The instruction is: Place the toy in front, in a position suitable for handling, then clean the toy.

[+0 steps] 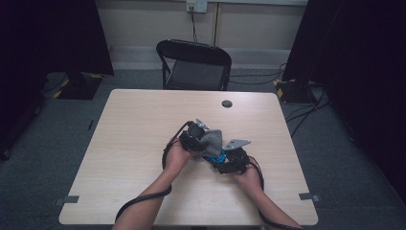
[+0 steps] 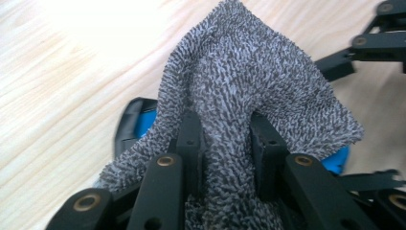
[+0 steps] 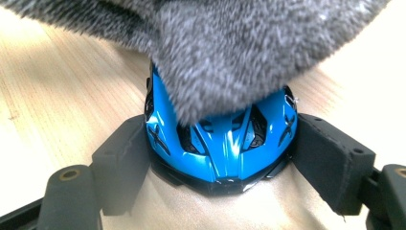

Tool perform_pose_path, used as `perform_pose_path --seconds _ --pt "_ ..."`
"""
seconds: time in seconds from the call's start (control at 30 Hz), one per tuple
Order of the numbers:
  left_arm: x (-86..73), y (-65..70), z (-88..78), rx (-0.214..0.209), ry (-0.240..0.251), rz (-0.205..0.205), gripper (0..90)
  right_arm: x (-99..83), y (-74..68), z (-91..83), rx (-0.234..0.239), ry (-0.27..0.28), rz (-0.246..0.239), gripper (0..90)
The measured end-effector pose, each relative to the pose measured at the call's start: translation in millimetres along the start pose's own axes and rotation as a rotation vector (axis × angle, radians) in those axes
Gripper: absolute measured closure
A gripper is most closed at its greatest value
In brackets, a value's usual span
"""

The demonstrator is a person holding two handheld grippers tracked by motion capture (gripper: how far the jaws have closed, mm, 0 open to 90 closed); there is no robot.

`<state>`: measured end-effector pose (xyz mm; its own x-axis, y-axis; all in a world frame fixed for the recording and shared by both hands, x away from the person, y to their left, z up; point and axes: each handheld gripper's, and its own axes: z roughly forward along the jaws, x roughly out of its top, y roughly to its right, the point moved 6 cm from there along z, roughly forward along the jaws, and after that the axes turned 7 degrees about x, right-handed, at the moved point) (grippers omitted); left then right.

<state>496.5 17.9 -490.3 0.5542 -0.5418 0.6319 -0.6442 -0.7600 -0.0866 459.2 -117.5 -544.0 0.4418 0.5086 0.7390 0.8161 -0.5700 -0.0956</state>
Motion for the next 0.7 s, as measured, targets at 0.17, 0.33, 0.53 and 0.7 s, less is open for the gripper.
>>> perform_pose_path --seconds 0.17,0.33,0.53,0.7 --pt "1.9 -13.2 1.9 0.029 -0.007 -0.017 70.5 0.0 0.0 0.0 0.000 0.000 0.000 22.9" --pt "6.1 -29.7 -4.9 0.049 0.013 -0.067 70.6 0.0 0.0 0.0 0.000 0.000 0.000 22.9" --pt "6.7 -43.5 -12.9 0.076 0.007 -0.070 70.7 0.0 0.0 0.0 0.000 0.000 0.000 23.0" --pt "3.7 -55.2 -14.6 0.075 0.010 -0.117 70.8 -0.1 -0.1 -0.1 0.000 0.000 0.002 22.9"
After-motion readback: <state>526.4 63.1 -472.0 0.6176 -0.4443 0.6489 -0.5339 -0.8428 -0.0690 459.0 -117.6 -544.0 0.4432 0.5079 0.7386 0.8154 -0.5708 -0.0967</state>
